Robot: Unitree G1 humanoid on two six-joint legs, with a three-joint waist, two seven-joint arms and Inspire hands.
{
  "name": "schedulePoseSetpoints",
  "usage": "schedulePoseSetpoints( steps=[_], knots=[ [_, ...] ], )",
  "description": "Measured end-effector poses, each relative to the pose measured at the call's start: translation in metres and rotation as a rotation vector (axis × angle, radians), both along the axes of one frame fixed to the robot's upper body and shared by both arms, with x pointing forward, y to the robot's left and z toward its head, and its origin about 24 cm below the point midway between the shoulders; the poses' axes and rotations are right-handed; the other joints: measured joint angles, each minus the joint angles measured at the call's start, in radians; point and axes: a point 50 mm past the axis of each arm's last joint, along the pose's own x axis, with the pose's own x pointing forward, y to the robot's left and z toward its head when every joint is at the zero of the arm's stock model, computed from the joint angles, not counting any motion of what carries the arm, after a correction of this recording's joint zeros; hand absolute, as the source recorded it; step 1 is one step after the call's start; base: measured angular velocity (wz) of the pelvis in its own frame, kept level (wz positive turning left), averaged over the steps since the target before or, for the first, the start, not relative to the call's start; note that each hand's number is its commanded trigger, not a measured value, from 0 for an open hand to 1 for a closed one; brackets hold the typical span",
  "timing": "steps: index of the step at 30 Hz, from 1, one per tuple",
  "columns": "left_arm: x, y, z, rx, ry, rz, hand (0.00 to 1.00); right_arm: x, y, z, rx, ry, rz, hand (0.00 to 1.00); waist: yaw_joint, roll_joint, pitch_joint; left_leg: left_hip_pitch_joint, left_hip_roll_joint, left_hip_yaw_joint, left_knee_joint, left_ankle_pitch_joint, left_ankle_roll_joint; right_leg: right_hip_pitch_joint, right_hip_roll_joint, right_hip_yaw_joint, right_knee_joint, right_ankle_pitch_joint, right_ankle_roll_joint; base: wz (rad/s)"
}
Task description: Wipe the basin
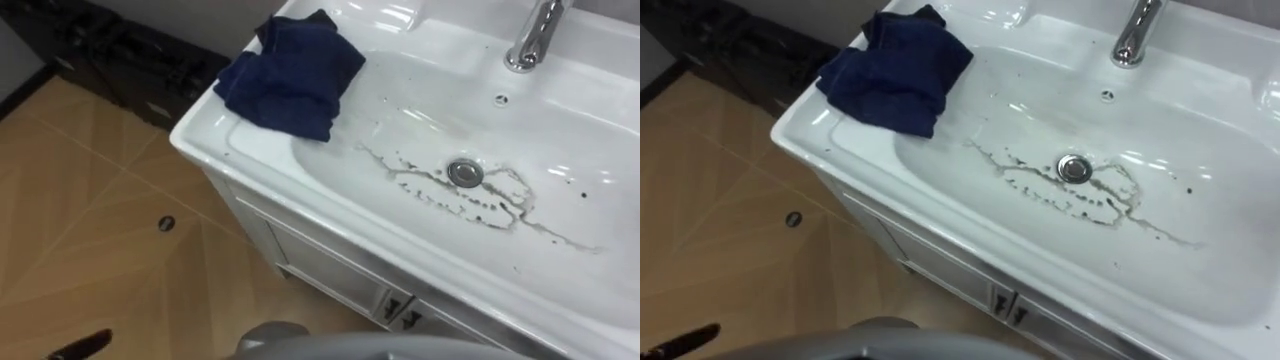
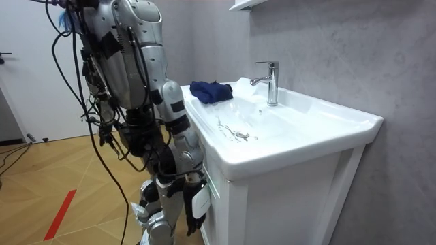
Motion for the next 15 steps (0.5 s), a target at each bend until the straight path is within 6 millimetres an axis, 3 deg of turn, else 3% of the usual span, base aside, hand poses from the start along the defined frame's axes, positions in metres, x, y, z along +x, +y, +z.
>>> schedulePoseSetpoints(
  steps=[8, 12, 15],
  knots=[
    [0.056, 0.015, 0.064, 0.317, -0.243, -0.009, 0.0, -0.001, 0.0, 0.0, 0.001, -0.022, 0.019, 0.0, -0.001, 0.01, -0.0055, -0.002, 0.002, 0.001, -0.001, 0.0, 0.0, -0.007, 0.001, 0.005, 0.003, 0.0, 0.0, 0.0],
    [0.097, 0.019, 0.129, 0.572, -0.411, -0.1, 0.0, -0.005, -0.002, 0.001, -0.009, -0.019, 0.018, 0.0, 0.002, 0.023, -0.0074, 0.002, 0.0, 0.001, 0.001, 0.0, 0.0, 0.0, 0.001, 0.005, -0.002, 0.001, 0.0, 0.0],
    [0.113, 0.011, 0.174, 0.749, -0.514, -0.191, 0.0, -0.005, -0.004, 0.001, -0.026, -0.02, 0.023, 0.0, -0.012, 0.04, -0.0047, 0.003, 0.0, 0.002, 0.001, 0.0, 0.0, 0.003, 0.001, 0.005, -0.003, 0.002, 0.0, 0.0]
  ],
)
